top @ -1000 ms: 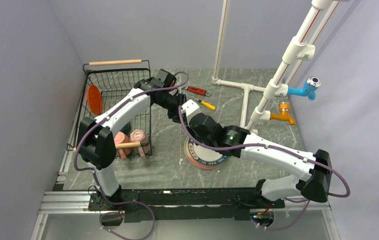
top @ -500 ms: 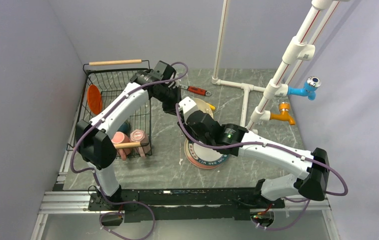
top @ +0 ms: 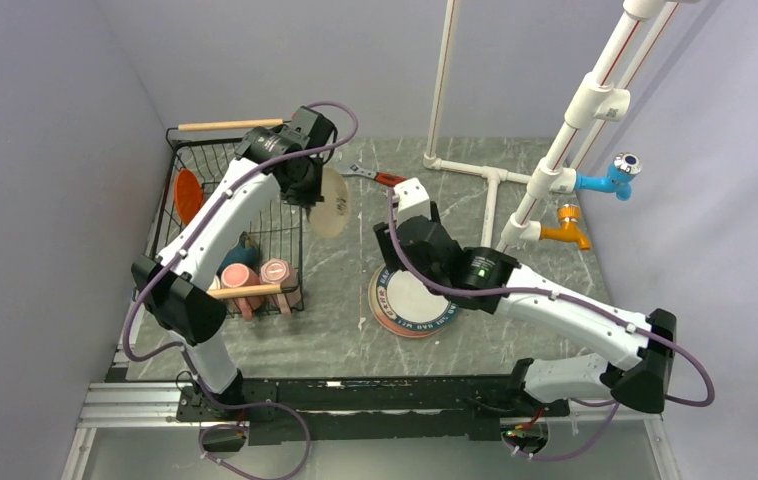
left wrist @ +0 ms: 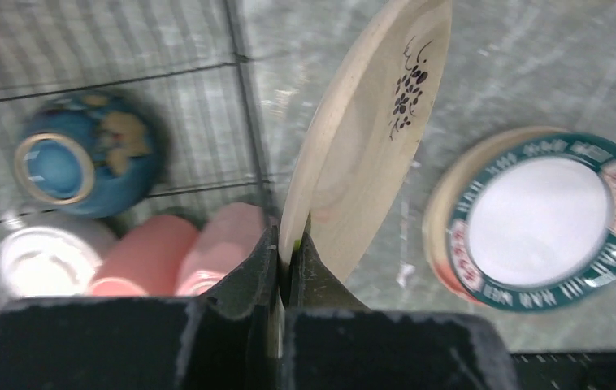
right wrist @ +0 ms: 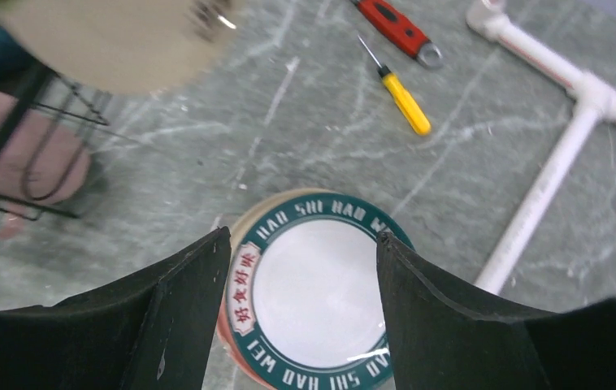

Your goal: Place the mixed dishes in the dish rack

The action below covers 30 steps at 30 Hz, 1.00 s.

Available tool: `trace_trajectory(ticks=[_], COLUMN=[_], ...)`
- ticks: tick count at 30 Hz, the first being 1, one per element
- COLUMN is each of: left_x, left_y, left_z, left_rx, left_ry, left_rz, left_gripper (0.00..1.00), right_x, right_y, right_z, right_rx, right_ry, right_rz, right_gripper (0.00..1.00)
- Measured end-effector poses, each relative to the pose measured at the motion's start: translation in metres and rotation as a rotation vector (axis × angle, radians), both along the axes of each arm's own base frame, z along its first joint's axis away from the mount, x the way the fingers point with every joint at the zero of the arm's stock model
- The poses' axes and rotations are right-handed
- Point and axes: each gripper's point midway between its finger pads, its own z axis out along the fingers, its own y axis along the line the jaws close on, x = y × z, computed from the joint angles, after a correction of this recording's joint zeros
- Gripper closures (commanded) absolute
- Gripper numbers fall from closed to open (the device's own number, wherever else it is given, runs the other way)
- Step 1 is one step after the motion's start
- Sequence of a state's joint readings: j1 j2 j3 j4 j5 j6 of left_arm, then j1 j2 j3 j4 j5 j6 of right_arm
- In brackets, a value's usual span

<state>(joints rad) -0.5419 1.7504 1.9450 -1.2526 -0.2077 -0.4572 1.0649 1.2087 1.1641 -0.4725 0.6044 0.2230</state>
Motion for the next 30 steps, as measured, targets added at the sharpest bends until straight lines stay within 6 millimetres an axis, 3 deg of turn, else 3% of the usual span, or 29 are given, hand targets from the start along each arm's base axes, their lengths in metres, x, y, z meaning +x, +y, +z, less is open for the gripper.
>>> trace_trajectory(ticks=[7, 12, 19, 24, 30], left_x=[0.011, 0.023, 0.029, 0.037, 0.042], left_y=[0.069, 0.102, 0.171, 0.206, 0.239], left_z=[0.019, 0.038, 0.054, 0.047, 0.038], left_rx=[0.234, 0.331, 0.560, 0.659, 0.675], left_ry=[-0.105, -0.197, -0.255, -0.251, -0.231], left_rz=[0.157, 0.237, 0.344, 0.394, 0.486], left_gripper=[1.00, 1.00, 1.00, 1.00, 1.00], right_x=[0.028, 0.033, 0.029, 0.040, 0.043], right_y=[-0.044, -0.070, -0.051, -0.031, -0.023], right_z=[-0.054, -0.071, -0.071, -0.067, -0.071], right_rx=[-0.055, -0.032, -0.010, -0.016, -0.052], right_ry=[0.197, 0.304, 0.381, 0.410, 0.458], right_rz=[-0.224, -0.323, -0.258, -0.224, -0.207], right_gripper=[0.31, 0.30, 0.29, 0.29, 0.29])
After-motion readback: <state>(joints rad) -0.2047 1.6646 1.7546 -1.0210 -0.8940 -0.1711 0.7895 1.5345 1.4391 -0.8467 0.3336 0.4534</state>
